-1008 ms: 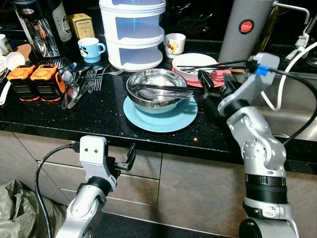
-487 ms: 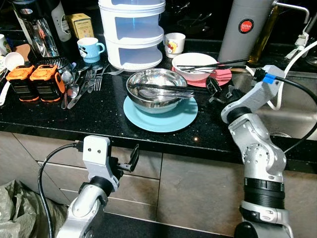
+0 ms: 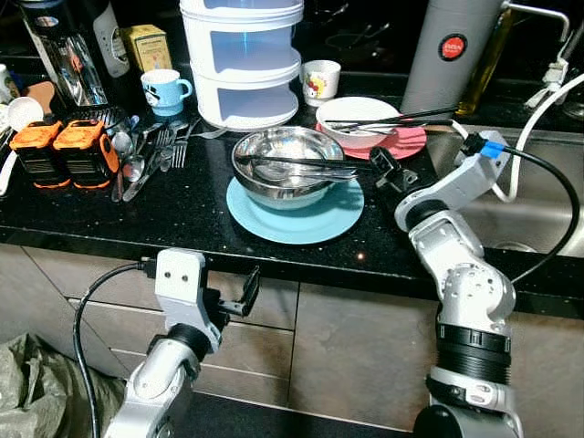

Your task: Kitchen organization

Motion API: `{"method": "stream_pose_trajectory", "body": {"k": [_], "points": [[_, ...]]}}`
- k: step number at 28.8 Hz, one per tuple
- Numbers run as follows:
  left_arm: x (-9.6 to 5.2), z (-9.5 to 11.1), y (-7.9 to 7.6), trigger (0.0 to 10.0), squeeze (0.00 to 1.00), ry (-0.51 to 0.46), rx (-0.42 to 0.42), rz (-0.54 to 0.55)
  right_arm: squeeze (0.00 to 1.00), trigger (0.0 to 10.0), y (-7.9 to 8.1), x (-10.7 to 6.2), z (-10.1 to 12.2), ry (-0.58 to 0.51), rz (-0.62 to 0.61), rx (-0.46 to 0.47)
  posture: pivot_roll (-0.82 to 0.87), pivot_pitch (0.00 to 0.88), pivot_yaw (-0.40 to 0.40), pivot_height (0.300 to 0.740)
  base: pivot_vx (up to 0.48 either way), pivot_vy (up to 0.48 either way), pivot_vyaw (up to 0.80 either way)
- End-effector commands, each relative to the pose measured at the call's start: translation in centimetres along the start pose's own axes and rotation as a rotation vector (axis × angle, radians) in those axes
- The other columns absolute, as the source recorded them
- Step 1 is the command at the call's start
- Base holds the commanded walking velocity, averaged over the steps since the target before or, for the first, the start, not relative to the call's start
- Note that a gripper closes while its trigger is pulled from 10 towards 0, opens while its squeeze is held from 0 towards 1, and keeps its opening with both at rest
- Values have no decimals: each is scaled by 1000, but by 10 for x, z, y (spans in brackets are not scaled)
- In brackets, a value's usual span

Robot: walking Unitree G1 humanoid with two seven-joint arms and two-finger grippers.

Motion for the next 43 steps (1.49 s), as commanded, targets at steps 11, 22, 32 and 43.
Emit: {"method": "stream_pose_trajectory", "body": {"k": [11, 22, 32, 43], "points": [[-3, -5, -1, 10000, 0, 25, -4, 2, 0, 10000, 7, 4, 1, 11, 11, 68, 70, 0, 29, 740, 0, 0, 0], [-4, -7, -2, 10000, 0, 31, -24, 5, 0, 10000, 13, 5, -7, 54, 25, 78, 63, 0, 20, 740, 0, 0, 0], [-4, -6, 1, 10000, 0, 33, -20, 7, 0, 10000, 21, 3, -13, 76, 36, 88, 67, 0, 23, 740, 0, 0, 0], [-4, -6, 4, 10000, 0, 34, -11, 28, 0, 10000, 26, -1, -17, 94, 37, 106, 67, 0, 20, 740, 0, 0, 0]]}}
Point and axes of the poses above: a point about 5 cm out from each wrist's last joint towards the gripper, its own x axis pointing out of the wrist towards the gripper, its own z axis along the axis of the wrist's last joint, y = z × x, the point moved 3 cm from there along x, pointing out of the wrist towards the gripper, and after that the axes turned 12 degrees about x, right-handed, at the moved point
